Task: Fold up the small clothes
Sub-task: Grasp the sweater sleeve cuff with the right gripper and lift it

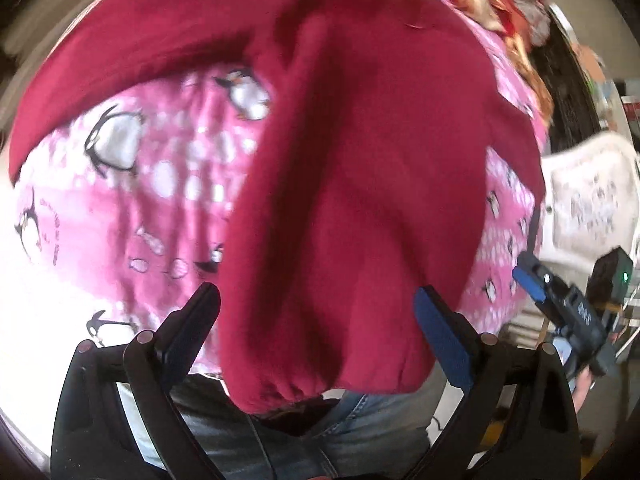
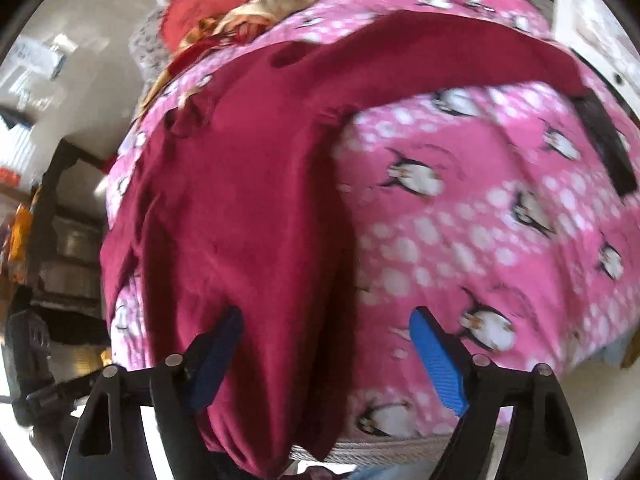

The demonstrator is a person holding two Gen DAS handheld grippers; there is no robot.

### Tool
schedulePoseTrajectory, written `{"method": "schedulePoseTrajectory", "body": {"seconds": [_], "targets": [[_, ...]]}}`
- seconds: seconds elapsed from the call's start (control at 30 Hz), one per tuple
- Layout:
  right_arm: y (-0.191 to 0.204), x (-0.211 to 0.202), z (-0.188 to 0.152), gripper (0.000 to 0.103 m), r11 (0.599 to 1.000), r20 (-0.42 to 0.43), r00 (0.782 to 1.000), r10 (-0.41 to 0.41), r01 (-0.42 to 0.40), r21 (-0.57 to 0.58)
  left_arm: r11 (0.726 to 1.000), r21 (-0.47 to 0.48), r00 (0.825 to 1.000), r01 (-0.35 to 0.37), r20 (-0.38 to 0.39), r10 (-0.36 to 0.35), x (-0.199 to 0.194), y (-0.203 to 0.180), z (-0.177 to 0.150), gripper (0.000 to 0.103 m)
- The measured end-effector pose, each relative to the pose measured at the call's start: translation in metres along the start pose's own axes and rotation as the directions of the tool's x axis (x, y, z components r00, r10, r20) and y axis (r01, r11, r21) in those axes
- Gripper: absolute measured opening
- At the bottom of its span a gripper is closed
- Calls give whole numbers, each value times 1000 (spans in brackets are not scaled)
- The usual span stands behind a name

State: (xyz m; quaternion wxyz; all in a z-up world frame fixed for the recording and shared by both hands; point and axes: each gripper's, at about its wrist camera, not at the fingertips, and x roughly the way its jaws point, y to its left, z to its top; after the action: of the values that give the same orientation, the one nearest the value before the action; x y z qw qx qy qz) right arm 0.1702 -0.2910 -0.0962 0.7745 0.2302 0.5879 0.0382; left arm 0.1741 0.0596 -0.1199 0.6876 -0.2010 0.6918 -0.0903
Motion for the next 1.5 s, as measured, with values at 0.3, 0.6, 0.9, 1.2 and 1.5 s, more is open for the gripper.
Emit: {"method": "schedulePoseTrajectory", "body": {"seconds": [0.3,0.6,0.9,1.2,1.5], "targets": [[-25,22,31,74,995,-56,996,68,-63,77,981,146,990,128,-74,-118,14,-78,31,96],[-127,5,77,74,961,49,995,84,-94,261,924,339,978,175,-167,-124,64,-218,52,96],[-240,-8,141,74,904,216,973,78,-160,396,920,331,957,212,-263,-126,141,-310,85,96],[-327,6,188,64,777,272,959,84,-234,584,914,373,961,160,-270,-58,190,-371,124,96],[-328,-15,203,11,813,351,936,-29,-182,553,928,317,958,197,-262,-114,178,-338,127,96]]}}
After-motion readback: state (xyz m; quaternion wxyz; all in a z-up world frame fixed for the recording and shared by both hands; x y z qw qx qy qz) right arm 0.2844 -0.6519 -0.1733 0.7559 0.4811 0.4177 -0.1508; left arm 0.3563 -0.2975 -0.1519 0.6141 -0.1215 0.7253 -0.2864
